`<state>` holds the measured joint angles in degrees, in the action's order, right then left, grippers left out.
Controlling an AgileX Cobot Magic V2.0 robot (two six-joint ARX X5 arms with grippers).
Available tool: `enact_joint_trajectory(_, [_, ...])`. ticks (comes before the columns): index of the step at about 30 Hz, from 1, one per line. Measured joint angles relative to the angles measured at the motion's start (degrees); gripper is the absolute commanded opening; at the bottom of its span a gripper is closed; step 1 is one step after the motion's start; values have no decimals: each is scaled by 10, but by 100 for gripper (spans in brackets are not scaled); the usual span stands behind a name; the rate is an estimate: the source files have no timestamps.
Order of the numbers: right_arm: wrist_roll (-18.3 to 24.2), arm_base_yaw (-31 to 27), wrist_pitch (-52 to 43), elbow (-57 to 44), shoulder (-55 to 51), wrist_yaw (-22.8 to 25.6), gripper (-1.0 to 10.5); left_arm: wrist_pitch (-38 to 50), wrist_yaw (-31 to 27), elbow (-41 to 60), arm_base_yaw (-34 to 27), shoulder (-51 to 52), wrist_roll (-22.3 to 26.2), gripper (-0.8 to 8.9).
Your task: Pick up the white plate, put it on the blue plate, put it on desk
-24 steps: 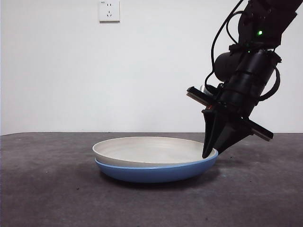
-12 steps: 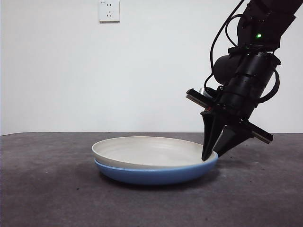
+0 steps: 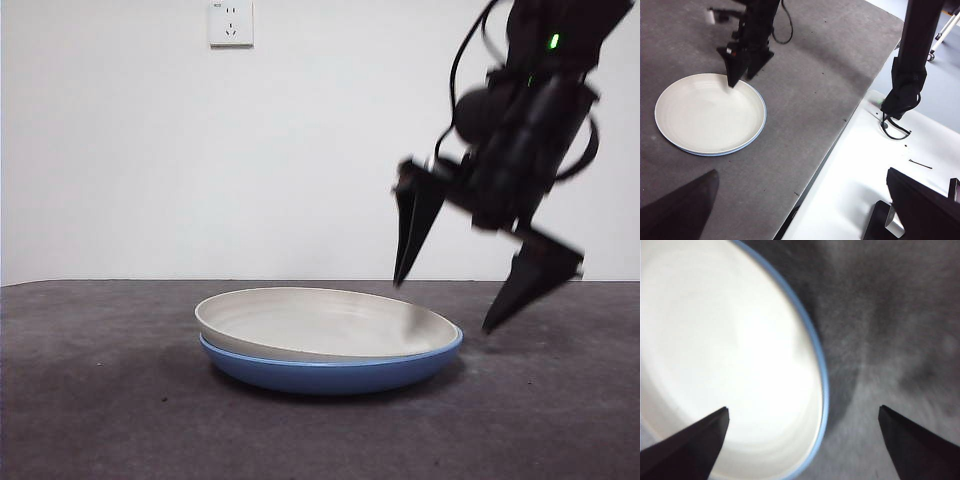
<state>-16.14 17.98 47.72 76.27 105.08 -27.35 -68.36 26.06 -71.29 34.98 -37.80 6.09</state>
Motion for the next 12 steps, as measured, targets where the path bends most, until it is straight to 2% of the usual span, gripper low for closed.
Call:
enact_joint_trajectory(6, [7, 2, 79, 0, -133, 77, 493, 0, 0, 0, 0, 0, 0, 653])
enact_joint_trajectory(10, [13, 18, 132, 0, -236, 136, 592, -1, 0, 0, 0, 0, 0, 653])
enact_joint_trajectory(12, [13, 28, 155, 0, -289, 151, 599, -1, 0, 0, 0, 0, -1, 653])
